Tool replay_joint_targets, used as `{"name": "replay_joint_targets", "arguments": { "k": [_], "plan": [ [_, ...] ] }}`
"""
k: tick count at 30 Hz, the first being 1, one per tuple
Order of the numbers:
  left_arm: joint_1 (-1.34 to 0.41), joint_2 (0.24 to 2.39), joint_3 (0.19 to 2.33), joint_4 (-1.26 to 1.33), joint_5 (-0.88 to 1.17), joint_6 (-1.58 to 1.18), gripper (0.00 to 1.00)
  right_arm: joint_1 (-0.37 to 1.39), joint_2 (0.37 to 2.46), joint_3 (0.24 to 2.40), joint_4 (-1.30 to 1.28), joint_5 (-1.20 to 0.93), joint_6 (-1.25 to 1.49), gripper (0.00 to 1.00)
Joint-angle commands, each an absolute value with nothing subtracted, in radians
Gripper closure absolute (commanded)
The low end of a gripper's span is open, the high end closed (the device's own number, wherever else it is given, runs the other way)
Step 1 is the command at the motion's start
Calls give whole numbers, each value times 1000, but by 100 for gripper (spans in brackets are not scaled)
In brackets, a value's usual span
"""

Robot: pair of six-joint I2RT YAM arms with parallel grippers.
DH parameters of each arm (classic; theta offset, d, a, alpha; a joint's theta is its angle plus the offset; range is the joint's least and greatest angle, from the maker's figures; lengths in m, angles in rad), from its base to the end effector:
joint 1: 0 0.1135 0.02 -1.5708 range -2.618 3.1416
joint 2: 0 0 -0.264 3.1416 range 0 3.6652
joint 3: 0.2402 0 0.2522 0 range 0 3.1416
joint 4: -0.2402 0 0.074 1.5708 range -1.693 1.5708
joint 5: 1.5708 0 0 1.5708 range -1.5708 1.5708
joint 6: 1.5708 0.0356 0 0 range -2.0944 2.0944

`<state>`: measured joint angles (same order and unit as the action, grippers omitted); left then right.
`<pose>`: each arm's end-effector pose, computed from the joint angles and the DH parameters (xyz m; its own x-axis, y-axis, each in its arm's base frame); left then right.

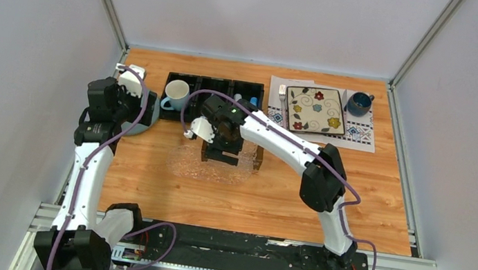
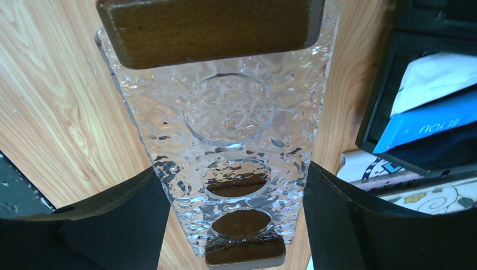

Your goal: Prepare toiletry sets of a toothbrush and toothpaste on the tray

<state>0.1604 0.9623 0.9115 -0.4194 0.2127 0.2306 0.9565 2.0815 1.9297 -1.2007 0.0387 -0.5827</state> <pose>0.2122 0.0267 0.3283 -0.4286 0.1570 -0.8897 0.1311 0.9852 0.1107 0.2455 0.3457 0.2591 -0.0232 -0.9868 -0.1600 -0.9874 0.0476 -0.1507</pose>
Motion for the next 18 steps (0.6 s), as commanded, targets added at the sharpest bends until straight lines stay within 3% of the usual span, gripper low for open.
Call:
{"name": "replay_joint_targets", "arguments": {
  "k": [1, 18],
  "plan": [
    [189, 946, 907, -385, 245, 232, 2, 977, 2132, 2077, -1239, 17, -529, 56],
    [232, 946, 896, -382, 296, 250, 2, 996, 2187, 2066, -1212, -31, -505, 56]
  ]
}}
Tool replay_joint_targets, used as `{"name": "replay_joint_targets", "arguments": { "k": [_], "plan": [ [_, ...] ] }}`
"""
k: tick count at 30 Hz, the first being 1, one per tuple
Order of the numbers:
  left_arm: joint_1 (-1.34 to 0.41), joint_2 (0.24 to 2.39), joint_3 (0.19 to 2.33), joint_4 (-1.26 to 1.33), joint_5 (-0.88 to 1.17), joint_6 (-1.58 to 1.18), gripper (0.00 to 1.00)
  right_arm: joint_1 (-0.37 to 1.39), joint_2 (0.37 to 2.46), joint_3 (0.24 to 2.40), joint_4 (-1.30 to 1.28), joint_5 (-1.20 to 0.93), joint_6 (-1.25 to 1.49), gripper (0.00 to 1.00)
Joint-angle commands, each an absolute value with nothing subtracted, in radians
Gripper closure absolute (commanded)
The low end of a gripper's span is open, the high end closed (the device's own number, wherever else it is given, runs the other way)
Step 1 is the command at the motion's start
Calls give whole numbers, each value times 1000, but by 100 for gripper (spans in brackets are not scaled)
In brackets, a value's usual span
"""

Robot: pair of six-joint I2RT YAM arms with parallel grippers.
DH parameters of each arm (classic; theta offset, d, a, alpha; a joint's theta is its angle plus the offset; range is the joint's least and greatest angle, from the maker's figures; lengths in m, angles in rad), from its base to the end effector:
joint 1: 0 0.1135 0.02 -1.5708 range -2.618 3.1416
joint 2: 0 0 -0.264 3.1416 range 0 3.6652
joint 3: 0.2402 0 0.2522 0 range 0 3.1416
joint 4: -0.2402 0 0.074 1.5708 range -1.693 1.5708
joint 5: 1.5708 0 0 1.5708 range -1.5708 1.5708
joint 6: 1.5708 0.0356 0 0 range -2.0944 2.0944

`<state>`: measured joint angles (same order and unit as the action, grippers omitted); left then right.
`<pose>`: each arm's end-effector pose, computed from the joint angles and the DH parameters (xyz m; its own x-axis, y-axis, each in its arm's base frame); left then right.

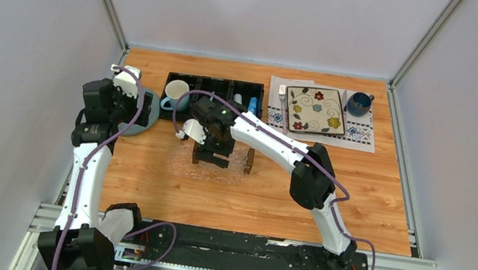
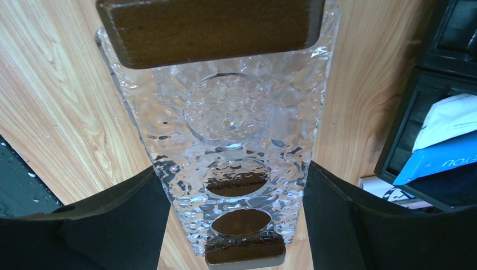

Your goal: Prepare toiletry sets of a toothbrush and toothpaste on the tray

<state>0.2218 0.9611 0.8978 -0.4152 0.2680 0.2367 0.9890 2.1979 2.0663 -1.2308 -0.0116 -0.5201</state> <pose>0.2101 0.0377 0.3244 -0.4326 0.1343 -0.8915 0.1220 0.9885 0.0896 0.2460 0.3748 0.2474 -0.0507 -0.9814 -0.1852 -0.9933 0.0689 -0.0930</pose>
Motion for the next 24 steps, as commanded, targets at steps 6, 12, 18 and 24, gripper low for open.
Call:
{"name": "replay_joint_targets", "arguments": {
  "k": [6, 12, 18, 24],
  "plan": [
    [232, 950, 900, -383, 301, 252, 2, 1003, 2201, 2062, -1221, -29, -503, 55],
    [233, 951, 900, -387, 308, 255, 2, 1008, 2232, 2080, -1230, -26, -492, 55],
    [232, 946, 896, -385, 310, 262, 2, 1011, 2256, 2089, -1235, -12, -486, 55],
    [232, 943, 888, -385, 321, 262, 2, 1011, 2272, 2098, -1230, -5, -485, 55]
  ]
}}
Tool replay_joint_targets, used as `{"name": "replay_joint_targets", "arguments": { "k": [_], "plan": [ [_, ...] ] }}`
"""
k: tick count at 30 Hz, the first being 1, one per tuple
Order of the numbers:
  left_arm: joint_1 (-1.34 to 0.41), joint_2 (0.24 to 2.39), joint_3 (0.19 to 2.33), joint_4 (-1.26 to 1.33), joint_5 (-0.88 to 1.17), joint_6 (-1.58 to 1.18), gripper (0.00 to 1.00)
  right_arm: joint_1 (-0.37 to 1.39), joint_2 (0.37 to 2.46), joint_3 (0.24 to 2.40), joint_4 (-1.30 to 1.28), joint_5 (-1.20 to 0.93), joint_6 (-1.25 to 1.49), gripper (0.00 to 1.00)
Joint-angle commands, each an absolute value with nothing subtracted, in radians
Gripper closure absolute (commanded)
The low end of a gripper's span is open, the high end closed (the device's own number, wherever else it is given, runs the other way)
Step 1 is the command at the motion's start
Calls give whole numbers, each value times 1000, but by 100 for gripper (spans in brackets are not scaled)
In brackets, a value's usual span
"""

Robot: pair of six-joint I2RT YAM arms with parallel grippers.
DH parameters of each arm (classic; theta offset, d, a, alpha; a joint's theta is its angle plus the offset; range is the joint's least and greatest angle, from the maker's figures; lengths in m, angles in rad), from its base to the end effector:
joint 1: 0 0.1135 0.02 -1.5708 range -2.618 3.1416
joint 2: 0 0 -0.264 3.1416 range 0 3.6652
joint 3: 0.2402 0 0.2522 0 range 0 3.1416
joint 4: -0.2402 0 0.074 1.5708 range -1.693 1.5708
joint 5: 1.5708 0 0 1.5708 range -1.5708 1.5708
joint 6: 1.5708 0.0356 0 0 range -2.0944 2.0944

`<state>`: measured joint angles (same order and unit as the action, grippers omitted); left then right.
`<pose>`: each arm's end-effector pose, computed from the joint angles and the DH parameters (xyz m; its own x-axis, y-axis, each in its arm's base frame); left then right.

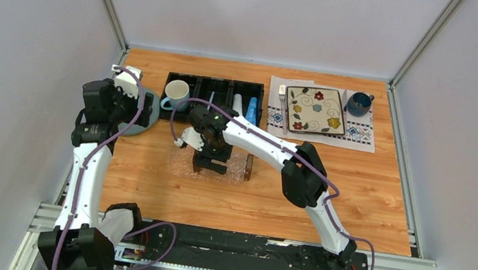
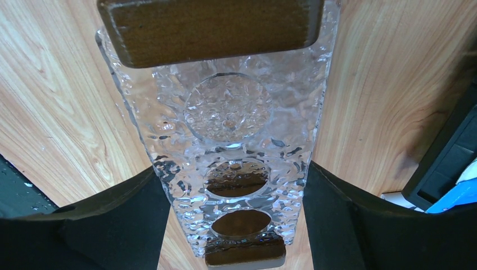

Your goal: Prepare toiletry sets of a toothbrush and toothpaste on the tray

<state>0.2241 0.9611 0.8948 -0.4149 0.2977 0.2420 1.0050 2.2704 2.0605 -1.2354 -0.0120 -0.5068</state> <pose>0.2100 0.0372 0.3236 -0.4283 0.1374 -0.8931 0.1480 0.9857 0.0806 0.2440 0.3850 0.2144 -0.0549 -0.9918 -0.1152 -0.9969 0.0611 -0.0504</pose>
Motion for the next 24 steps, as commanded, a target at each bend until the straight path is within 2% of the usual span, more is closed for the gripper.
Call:
{"name": "replay_joint_targets", "arguments": {
  "k": [1, 24],
  "plan": [
    [232, 943, 887, -385, 322, 264, 2, 1012, 2273, 2102, -1233, -5, -485, 55],
    [232, 928, 868, -382, 322, 275, 2, 1017, 2298, 2145, -1253, 35, -476, 54]
  ]
}}
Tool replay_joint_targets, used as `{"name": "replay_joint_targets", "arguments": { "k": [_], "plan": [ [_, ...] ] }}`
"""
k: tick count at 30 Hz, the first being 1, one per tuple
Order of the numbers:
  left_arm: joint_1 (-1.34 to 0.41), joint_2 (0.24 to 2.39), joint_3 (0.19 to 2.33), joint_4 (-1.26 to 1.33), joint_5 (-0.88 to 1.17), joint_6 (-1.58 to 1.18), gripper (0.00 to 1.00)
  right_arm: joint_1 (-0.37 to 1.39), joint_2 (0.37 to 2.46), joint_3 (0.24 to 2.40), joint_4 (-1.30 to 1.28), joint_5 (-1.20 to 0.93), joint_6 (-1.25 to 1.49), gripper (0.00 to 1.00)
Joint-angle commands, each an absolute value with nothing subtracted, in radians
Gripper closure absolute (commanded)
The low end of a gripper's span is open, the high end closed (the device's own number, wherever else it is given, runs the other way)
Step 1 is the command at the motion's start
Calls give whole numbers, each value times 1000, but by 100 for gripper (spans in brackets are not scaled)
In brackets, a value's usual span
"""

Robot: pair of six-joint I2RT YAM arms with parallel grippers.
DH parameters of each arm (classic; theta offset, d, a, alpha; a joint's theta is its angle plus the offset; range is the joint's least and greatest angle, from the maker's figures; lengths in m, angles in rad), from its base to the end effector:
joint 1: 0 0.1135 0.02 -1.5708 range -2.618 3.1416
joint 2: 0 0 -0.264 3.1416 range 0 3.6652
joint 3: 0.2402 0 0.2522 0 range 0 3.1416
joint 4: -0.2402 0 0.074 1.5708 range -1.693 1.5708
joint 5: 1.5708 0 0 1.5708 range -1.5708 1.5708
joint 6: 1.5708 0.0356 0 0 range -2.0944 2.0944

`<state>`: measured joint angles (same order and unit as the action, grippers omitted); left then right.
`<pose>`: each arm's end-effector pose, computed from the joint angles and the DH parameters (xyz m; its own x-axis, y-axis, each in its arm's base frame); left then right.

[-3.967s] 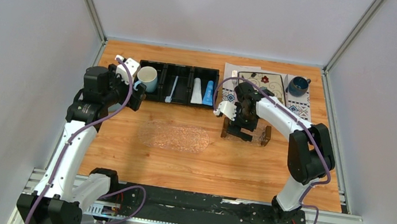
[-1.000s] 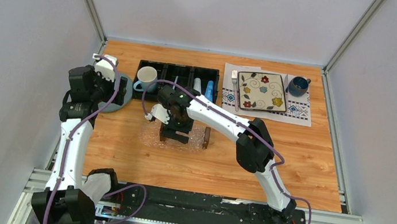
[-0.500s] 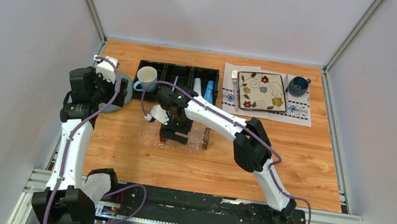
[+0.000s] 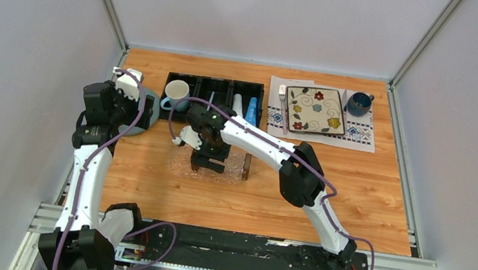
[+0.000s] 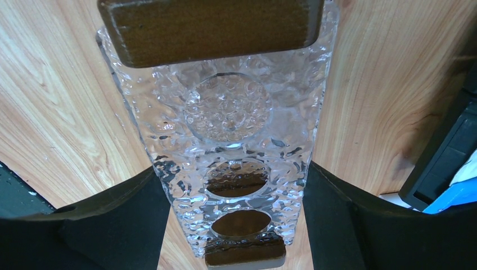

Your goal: Prepare toiletry sets of a toothbrush and toothpaste on the tray

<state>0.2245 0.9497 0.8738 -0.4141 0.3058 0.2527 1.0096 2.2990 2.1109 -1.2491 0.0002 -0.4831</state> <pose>0.2075 0.0364 0.3186 -0.4326 0.1458 -0.8897 0.1599 0.9836 0.0834 0.2460 0.3913 0.2151 -0.0738 -0.9903 -0.1179 -0.9947 0.0816 -0.0621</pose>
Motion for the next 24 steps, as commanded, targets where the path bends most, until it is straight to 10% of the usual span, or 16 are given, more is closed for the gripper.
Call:
{"name": "replay_joint_targets", "arguments": {
  "k": [1, 24],
  "plan": [
    [232, 928, 867, -382, 324, 275, 2, 1019, 2296, 2141, -1249, 43, -474, 54],
    [233, 922, 867, -385, 328, 279, 2, 1023, 2278, 2128, -1252, 46, -466, 44]
  ]
}}
